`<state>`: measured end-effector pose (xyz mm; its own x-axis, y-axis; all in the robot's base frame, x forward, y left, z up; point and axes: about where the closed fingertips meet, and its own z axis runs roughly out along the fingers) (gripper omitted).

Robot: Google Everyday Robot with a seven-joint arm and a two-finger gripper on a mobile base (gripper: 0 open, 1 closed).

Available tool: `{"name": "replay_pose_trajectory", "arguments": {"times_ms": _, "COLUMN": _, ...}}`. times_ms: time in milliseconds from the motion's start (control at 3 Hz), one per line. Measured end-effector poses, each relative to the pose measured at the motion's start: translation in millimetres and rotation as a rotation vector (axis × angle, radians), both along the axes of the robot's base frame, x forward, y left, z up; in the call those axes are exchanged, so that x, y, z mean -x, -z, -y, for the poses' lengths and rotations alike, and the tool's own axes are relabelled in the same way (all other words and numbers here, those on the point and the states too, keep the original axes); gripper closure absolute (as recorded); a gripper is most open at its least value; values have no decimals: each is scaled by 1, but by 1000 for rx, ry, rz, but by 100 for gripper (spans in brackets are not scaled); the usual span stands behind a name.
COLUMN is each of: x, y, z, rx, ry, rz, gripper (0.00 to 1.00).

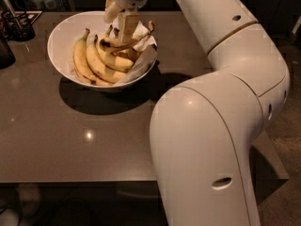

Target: Pick banana from white bowl

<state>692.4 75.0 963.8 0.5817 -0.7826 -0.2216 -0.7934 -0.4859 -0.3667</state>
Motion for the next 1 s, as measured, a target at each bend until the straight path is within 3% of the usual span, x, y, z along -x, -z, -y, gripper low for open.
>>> {"name": "replay_pose_trajectory", "arguments": {"times_ms": 667, "x": -1, "y": 19, "z": 6, "rx": 16, "ry": 6, "rz": -37, "gripper": 32}}
{"name": "replay_pose_trajectory", "arguments": {"times_ms": 1000, "x": -1, "y": 24, "z": 7, "rx": 24, "ry": 2, "rz": -42, "gripper": 50}}
